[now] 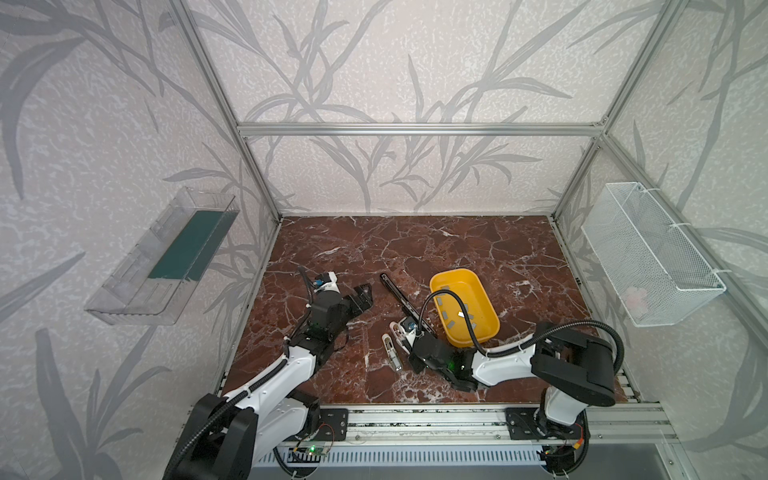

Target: Load the staples into the stapler

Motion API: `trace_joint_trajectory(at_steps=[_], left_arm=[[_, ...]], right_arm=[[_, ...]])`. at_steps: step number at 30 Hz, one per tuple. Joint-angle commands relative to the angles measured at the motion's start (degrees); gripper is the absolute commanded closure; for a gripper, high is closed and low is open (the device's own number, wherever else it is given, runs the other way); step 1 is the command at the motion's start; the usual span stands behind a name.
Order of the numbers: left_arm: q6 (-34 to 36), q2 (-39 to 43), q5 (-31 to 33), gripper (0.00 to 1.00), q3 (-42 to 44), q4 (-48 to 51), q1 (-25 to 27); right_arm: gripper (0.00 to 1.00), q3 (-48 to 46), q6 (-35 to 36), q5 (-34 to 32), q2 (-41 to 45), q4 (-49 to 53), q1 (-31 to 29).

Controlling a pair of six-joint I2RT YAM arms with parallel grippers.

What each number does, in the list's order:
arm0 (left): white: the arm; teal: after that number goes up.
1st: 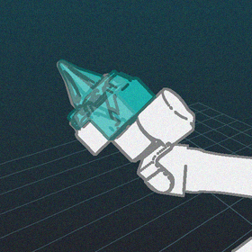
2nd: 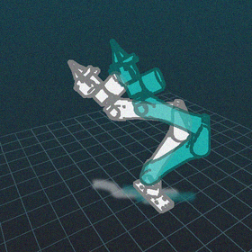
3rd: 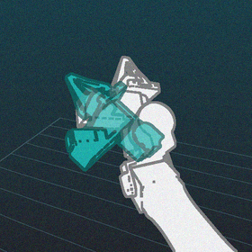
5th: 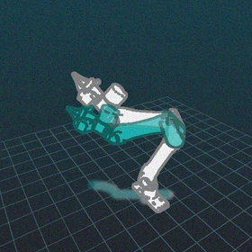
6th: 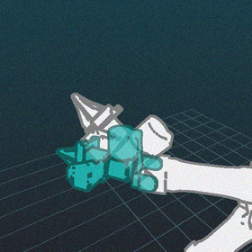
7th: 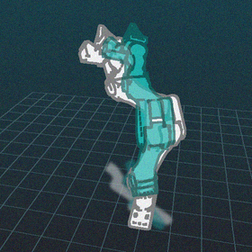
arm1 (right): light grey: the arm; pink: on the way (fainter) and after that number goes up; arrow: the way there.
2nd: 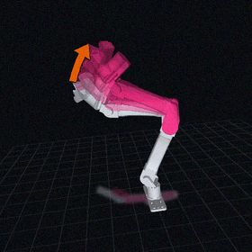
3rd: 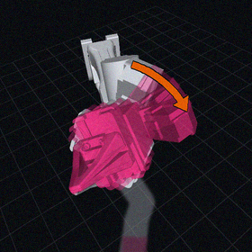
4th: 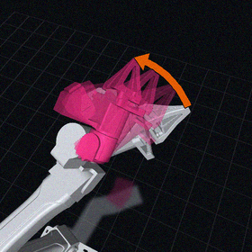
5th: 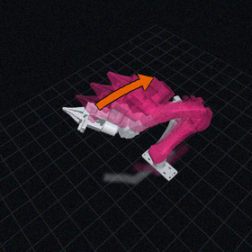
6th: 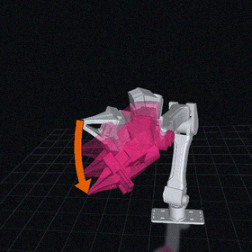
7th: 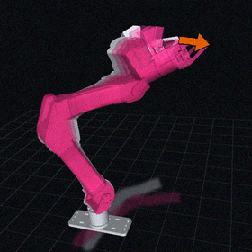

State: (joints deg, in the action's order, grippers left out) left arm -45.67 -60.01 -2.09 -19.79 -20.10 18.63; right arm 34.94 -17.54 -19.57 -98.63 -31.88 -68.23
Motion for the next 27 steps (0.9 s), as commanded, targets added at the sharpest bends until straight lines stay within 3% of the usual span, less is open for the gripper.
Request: trace_joint_trajectory(at_steps=[1,17,27], left_arm=[[-0.45,-0.01,-0.19,0.01,-1.86,0.06,-0.18],[-0.38,0.04,-0.1,0.01,-1.92,0.22,-0.24],[-0.34,-0.02,0.0,0.01,-2.01,0.33,-0.25]], right_arm=[[0.95,-1.62,-1.92,-1.4,0.5,3.41,0.16],[0.72,-2.76,-1.49,-1.62,0.52,2.17,-0.01],[0.62,-7.63,-0.27,0.6,5.73,-3.89,-0.08]])
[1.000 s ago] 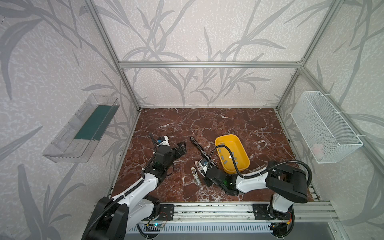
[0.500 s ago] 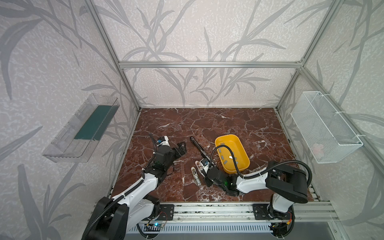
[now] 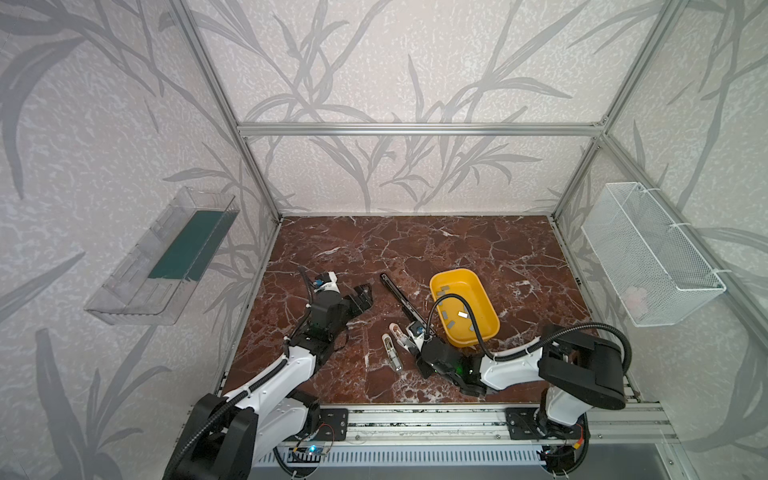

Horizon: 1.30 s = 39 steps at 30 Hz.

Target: Load the staples into the stapler

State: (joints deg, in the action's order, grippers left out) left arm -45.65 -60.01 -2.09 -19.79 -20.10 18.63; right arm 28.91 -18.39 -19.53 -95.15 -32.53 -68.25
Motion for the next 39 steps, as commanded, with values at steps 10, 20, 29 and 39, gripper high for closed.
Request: trace_joint_trajectory(at_steps=[10,20,29,39], left_arm=[[-0.38,-0.16,-0.1,0.01,-2.01,0.32,-0.26],[-0.67,-0.57,-0.54,0.01,-2.01,0.02,-0.28],[-0.89,-1.71,-0.88,0.01,-2.36,-0.28,-0.27],[-0.88,-1.75,-1.14,0.01,-2.43,-0.25,-0.26]], right_arm=[[0.65,-1.23,1.4,1.52,3.26,-4.4,-0.01],[0.7,5.68,2.77,-2.55,1.31,1.93,0.1],[0.76,10.13,2.41,-5.97,-4.06,5.18,0.48],[0.79,11.05,1.35,-8.33,-5.75,7.13,0.61]])
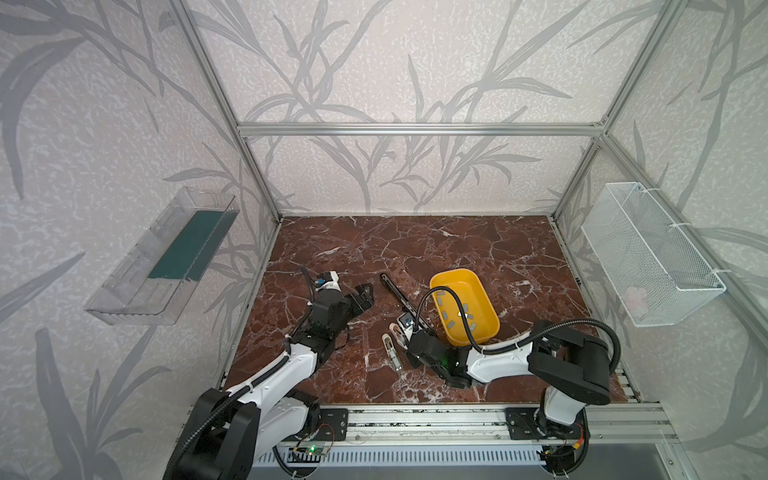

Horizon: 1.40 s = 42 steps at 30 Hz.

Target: Load the staples into the stapler

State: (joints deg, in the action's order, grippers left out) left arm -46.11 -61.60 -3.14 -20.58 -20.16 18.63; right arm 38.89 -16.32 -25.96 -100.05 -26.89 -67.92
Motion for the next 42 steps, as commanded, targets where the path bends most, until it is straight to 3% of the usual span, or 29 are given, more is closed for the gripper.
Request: trace_joint_trajectory(at_steps=[1,26,42], left_arm=[[-0.45,-0.1,-0.11,0.01,-1.59,-0.14,-0.24],[-0.21,0.62,0.58,0.01,-1.45,0.3,-0.26],[-0.2,0.78,0.56,0.01,-1.47,0.48,-0.26]], right_arm=[[0.8,0.83,-0.95,-1.91,-0.87,1.58,0.3],[0.83,-5.05,-3.64,-1.6,3.82,-0.4,-1.42],[0.72,-12.24,-3.21,5.88,6.16,-12.67,-1.49]])
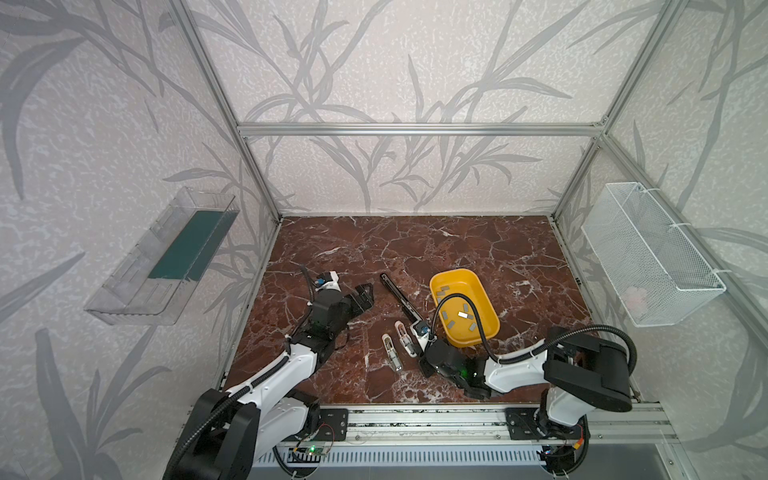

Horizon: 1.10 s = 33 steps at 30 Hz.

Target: Load the staples into the stapler

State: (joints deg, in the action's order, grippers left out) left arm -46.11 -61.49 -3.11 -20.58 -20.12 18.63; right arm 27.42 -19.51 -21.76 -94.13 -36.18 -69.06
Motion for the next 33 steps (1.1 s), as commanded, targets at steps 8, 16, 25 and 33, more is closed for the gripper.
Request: trace_joint_trajectory(at_steps=[8,16,25,33], left_arm=[[-0.28,1.06,0.45,0.01,-1.48,0.72,-0.22],[-0.29,1.93,0.48,0.01,-1.27,1.04,-0.26],[-0.38,1.38,0.44,0.01,-1.38,0.79,-0.26],[-0.21,1.72,0.79,0.01,-1.38,1.07,-0.26]], right_arm=[[0.71,0.82,-1.41,5.49,-5.08,-5.82,-0.34],[0.72,1.58,-2.11,7.17,-6.89,-7.7,-0.41],[0.72,1.49,-0.7,4.36,-4.88,-6.88,-0.98],[0.65,2.07,0.66,-1.94,12.95,9.9,-1.08]])
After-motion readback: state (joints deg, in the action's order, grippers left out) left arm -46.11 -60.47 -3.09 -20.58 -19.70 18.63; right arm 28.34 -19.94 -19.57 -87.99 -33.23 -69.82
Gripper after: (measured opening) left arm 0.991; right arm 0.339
